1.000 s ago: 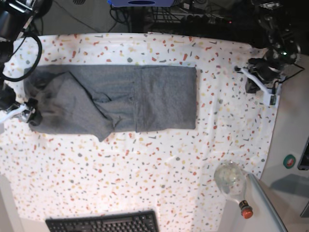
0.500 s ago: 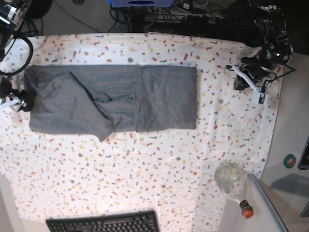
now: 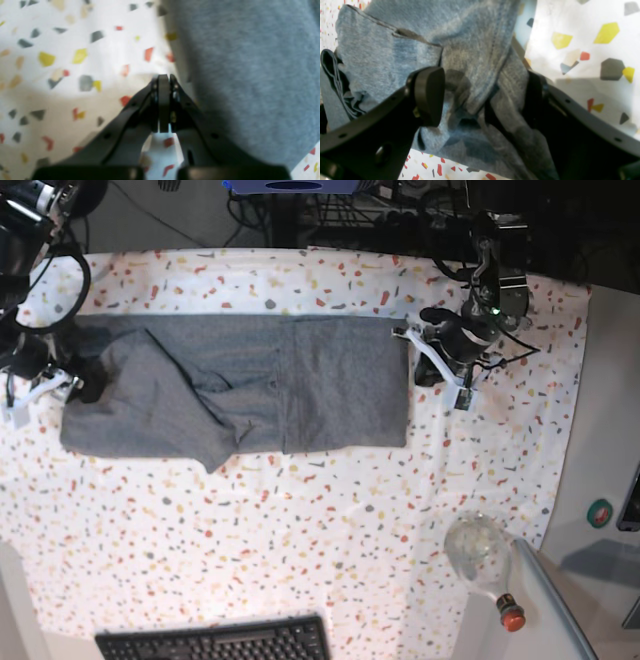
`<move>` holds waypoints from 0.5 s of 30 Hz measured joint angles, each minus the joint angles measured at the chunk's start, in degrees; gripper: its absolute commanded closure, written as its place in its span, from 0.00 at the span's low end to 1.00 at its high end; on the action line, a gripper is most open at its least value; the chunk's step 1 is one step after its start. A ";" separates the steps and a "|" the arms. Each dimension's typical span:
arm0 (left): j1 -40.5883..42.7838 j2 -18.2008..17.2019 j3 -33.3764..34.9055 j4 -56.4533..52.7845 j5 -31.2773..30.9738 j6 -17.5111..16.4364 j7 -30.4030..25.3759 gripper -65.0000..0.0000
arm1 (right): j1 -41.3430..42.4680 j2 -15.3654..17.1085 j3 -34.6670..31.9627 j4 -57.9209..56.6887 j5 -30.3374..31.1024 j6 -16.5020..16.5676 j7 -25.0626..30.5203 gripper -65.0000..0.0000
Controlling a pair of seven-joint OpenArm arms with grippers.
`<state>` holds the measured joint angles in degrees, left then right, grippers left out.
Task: Layout the t-shirt on the table in an organized manner, then fold the t-shirt properly
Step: 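Move the left gripper to the strip end and grasp it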
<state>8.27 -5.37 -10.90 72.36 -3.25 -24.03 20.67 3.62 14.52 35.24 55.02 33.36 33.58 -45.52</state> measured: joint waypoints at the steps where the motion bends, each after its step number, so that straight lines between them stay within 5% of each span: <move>1: -0.50 -0.24 1.44 -0.31 0.00 0.11 0.04 1.00 | 0.00 0.02 0.00 0.00 -0.15 0.00 0.02 0.37; 3: -1.88 -0.35 3.65 -1.33 0.04 0.09 0.37 1.00 | 0.15 -0.09 0.02 -0.02 -0.37 0.00 0.00 0.39; 13: -6.67 2.36 9.05 -5.77 0.22 0.13 -0.02 1.00 | 2.38 -0.11 0.07 -2.19 -3.26 -0.13 2.34 1.00; 15: -6.58 2.95 9.49 -5.77 0.20 0.07 -0.13 1.00 | 3.17 -0.15 0.39 -2.60 -5.14 -0.13 2.45 1.00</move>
<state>1.69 -2.42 -1.41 66.59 -3.05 -23.97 20.53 6.79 14.37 35.64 52.42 28.23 33.45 -43.07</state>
